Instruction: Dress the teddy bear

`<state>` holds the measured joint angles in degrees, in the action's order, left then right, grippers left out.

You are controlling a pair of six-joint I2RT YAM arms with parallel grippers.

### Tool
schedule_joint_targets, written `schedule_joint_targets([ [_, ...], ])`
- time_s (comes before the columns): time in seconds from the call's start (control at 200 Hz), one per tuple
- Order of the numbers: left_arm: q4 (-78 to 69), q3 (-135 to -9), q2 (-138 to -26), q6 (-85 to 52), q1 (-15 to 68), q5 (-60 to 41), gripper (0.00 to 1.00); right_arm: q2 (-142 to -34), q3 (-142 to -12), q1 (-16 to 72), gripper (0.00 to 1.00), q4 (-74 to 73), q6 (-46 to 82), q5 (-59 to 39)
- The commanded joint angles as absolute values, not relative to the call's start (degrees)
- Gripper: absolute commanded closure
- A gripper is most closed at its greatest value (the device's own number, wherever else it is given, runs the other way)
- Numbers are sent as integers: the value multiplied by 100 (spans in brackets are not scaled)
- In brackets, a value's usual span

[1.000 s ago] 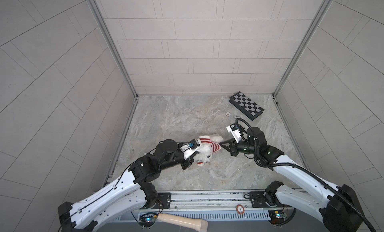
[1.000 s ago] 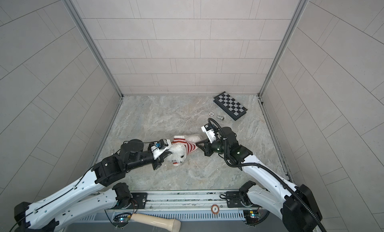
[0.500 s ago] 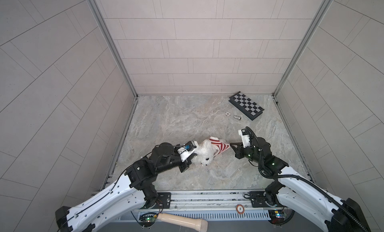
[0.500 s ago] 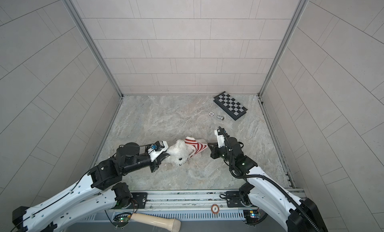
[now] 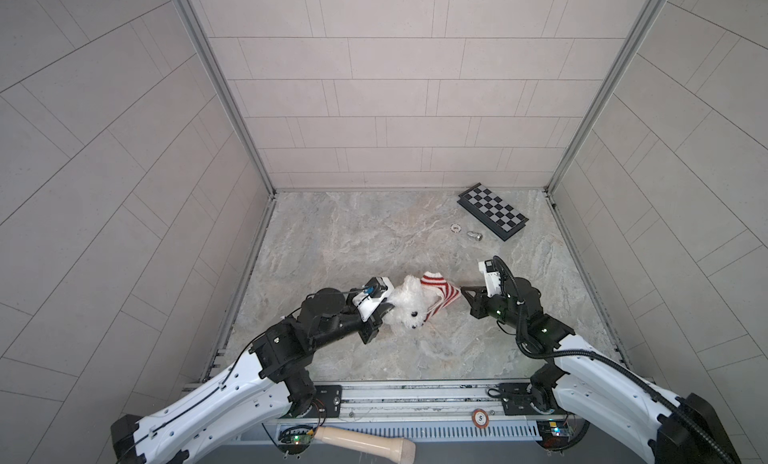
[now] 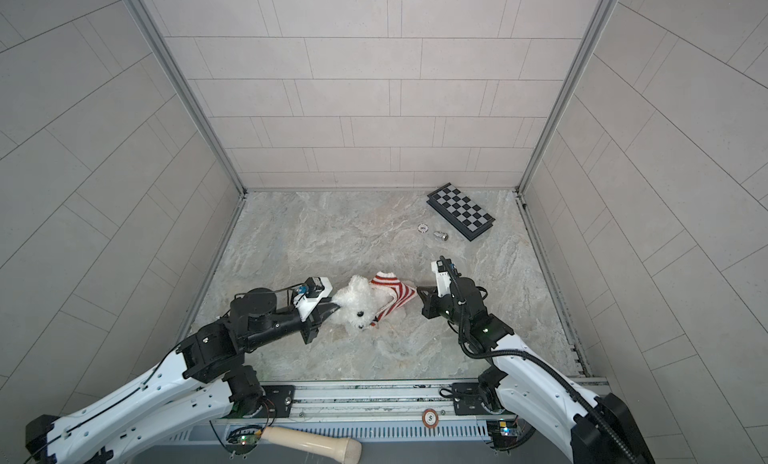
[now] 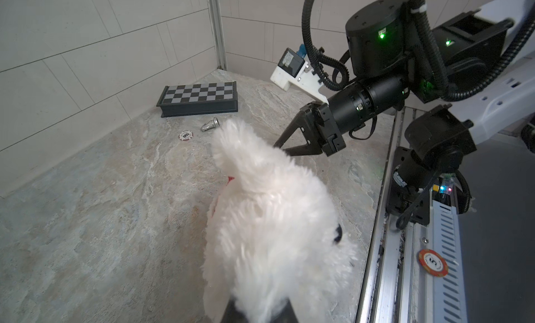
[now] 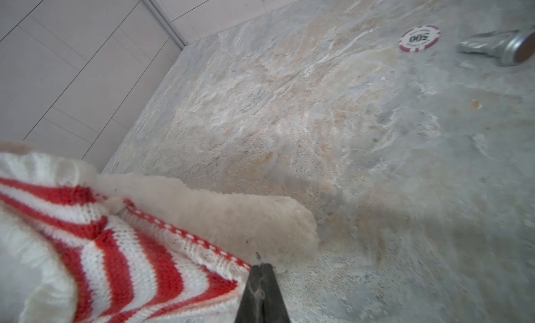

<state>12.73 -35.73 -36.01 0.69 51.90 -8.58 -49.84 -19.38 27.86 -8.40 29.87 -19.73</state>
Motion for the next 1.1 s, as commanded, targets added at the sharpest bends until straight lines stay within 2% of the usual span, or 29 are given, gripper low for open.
schedule_joint_targets([
  [0.0, 410, -3728, -3681, -919, 5179, -185, 100, -5106, -2265, 2952, 97, -963, 2689, -2680],
  [0.11, 693, -4077, -3944, -1514, 5175, 219, 100, -4708, -1961, 3031, 85, -1722, 2573, -3146],
  [0.26, 681, -4243, -4096, -2100, 5091, 254, 100, -3683, -1331, 3117, 55, -2253, 2563, -2907],
  [0.345, 390, -4211, -4072, -2441, 4906, 16, 100, -3384, -1012, 3195, 49, -2235, 2474, -2713],
  [0.451, 29, -4138, -4057, -2842, 4691, -316, 100, -3443, -818, 3358, 48, -2517, 2406, -2391],
  [0.561, -432, -3990, -4061, -3127, 4501, -812, 100, -3976, -838, 3382, 50, -3330, 2699, -2035],
  [0.801, -1211, -3778, -4042, -3529, 4322, -1474, 100, -5323, -1203, 3396, 50, -5626, 3785, -2673],
  [1.091, -2209, -3503, -4169, -4161, 4096, -1931, 100, -5950, -1765, 3445, 50, -5924, 3907, -2753],
])
